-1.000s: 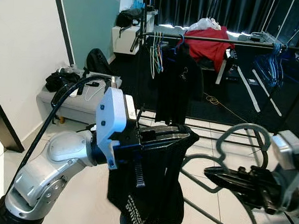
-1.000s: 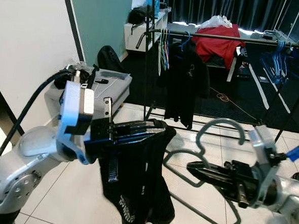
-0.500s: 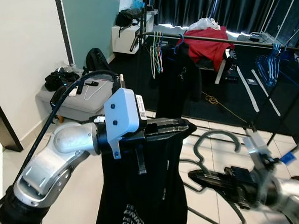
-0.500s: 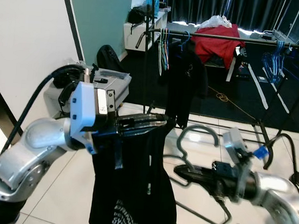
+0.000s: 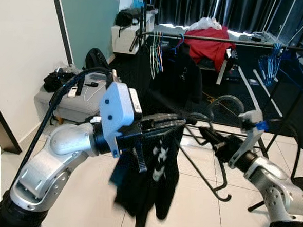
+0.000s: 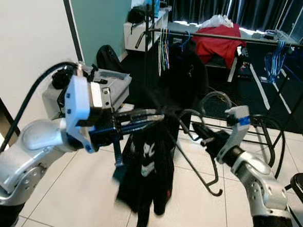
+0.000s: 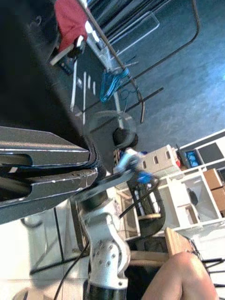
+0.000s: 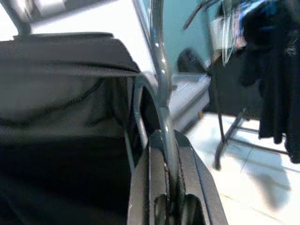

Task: Hang hanger

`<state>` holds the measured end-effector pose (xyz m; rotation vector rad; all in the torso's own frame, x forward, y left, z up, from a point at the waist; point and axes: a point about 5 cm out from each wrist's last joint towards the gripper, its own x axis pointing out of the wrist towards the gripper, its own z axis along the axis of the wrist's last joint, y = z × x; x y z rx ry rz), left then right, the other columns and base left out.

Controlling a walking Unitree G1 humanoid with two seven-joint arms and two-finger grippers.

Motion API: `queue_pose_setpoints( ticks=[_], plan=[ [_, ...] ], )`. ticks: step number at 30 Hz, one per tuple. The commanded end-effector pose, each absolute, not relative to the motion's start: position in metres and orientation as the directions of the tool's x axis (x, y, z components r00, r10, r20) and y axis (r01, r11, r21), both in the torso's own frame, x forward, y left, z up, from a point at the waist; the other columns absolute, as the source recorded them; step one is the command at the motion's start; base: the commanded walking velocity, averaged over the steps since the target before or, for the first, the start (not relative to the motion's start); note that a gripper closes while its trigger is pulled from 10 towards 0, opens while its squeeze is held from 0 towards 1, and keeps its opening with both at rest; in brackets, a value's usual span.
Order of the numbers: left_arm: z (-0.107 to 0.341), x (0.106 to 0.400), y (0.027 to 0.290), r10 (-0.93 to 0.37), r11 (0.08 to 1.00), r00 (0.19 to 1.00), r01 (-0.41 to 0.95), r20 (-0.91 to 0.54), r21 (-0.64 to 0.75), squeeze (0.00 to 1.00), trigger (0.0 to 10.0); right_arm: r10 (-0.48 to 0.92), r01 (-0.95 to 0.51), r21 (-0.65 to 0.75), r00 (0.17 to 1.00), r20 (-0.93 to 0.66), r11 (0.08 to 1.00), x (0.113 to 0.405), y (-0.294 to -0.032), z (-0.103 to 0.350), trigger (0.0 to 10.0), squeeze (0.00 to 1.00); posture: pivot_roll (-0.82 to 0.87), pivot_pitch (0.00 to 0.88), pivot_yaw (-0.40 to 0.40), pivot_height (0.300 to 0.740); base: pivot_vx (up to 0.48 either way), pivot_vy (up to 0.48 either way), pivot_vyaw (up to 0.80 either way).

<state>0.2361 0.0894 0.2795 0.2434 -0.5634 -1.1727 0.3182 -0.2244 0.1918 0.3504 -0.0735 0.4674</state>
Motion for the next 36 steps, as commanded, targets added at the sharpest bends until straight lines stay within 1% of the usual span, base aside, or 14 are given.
queue_pose_setpoints(
  ticks=[1,3,5,11,17,18,24,26,29,30,31,32,34,36],
  plan=[
    [0.281,0.225,0.085,-0.933,0.333,0.204,0.805,0.297,0.491,0.00,10.0,0.324,-0.386,0.383,0.920,0.220,0.839,0.323,-0.235,0.203,10.0,0.00,-0.03,0.000,-0.026,0.740,0.000,0.000,0.00],
    [0.265,0.223,0.076,-0.946,0.300,0.197,0.831,0.257,0.468,0.00,10.0,0.304,-0.422,0.439,0.899,0.314,0.793,0.327,-0.229,0.218,10.0,0.00,-0.03,0.000,-0.028,0.740,0.000,0.000,0.00],
    [0.258,0.222,0.071,-0.951,0.286,0.192,0.842,0.241,0.458,0.00,10.0,0.312,-0.446,0.442,0.886,0.344,0.778,0.328,-0.223,0.224,10.0,0.00,-0.03,0.000,-0.028,0.740,0.000,0.000,0.00],
    [0.239,0.223,0.044,-0.952,0.268,0.180,0.879,0.247,0.394,0.00,10.0,0.404,-0.523,0.365,0.843,0.355,0.770,0.332,-0.187,0.233,10.0,0.00,-0.05,0.000,-0.022,0.740,0.000,0.000,0.00],
    [0.244,0.221,0.028,-0.941,0.245,0.135,0.905,0.310,0.348,0.00,10.0,0.347,-0.467,0.391,0.874,0.341,0.793,0.340,-0.179,0.234,10.0,0.00,-0.05,0.000,-0.019,0.740,0.000,0.000,0.00],
    [0.244,0.218,0.023,-0.943,0.214,0.104,0.916,0.315,0.339,0.00,10.0,0.318,-0.438,0.409,0.889,0.330,0.801,0.344,-0.178,0.234,10.0,0.00,-0.05,0.000,-0.017,0.740,0.000,0.000,0.00],
    [0.243,0.216,0.022,-0.946,0.202,0.093,0.919,0.311,0.339,0.00,10.0,0.312,-0.430,0.412,0.893,0.323,0.804,0.345,-0.177,0.233,10.0,0.00,-0.05,0.000,-0.017,0.740,0.000,0.000,0.00],
    [0.238,0.216,0.017,-0.950,0.201,0.095,0.915,0.298,0.350,0.00,10.0,0.474,-0.525,0.283,0.849,0.232,0.802,0.338,-0.152,0.220,10.0,0.00,-0.05,0.000,-0.015,0.740,0.000,0.000,0.00],
    [0.238,0.216,0.017,-0.950,0.201,0.095,0.915,0.298,0.350,0.00,10.0,0.474,-0.525,0.283,0.849,0.232,0.802,0.338,-0.152,0.220,10.0,0.00,-0.05,0.000,-0.015,0.740,0.000,0.000,0.00],
    [0.239,0.223,0.017,-0.943,0.248,0.141,0.902,0.302,0.354,0.00,10.0,0.562,-0.586,0.229,0.811,0.164,0.778,0.331,-0.140,0.210,10.0,0.00,-0.05,0.000,-0.016,0.740,0.000,0.000,0.00],
    [0.239,0.223,0.017,-0.943,0.248,0.141,0.902,0.302,0.354,0.00,10.0,0.562,-0.586,0.229,0.811,0.164,0.778,0.331,-0.140,0.210,10.0,0.00,-0.05,0.000,-0.016,0.740,0.000,0.000,0.00],
    [0.241,0.233,0.020,-0.923,0.330,0.219,0.872,0.315,0.363,0.00,10.0,0.634,-0.636,0.202,0.769,0.081,0.745,0.323,-0.132,0.198,10.0,0.00,-0.05,0.000,-0.016,0.740,0.000,0.000,0.00],
    [0.241,0.233,0.020,-0.923,0.330,0.219,0.872,0.315,0.363,0.00,10.0,0.634,-0.636,0.202,0.769,0.081,0.745,0.323,-0.132,0.198,10.0,0.00,-0.05,0.000,-0.016,0.740,0.000,0.000,0.00],
    [0.263,0.263,0.039,-0.818,0.548,0.404,0.764,0.410,0.341,0.00,10.0,0.722,-0.698,0.215,0.690,-0.054,0.683,0.308,-0.126,0.179,10.0,0.00,-0.06,0.000,-0.011,0.740,0.000,0.000,0.00]
  ],
)
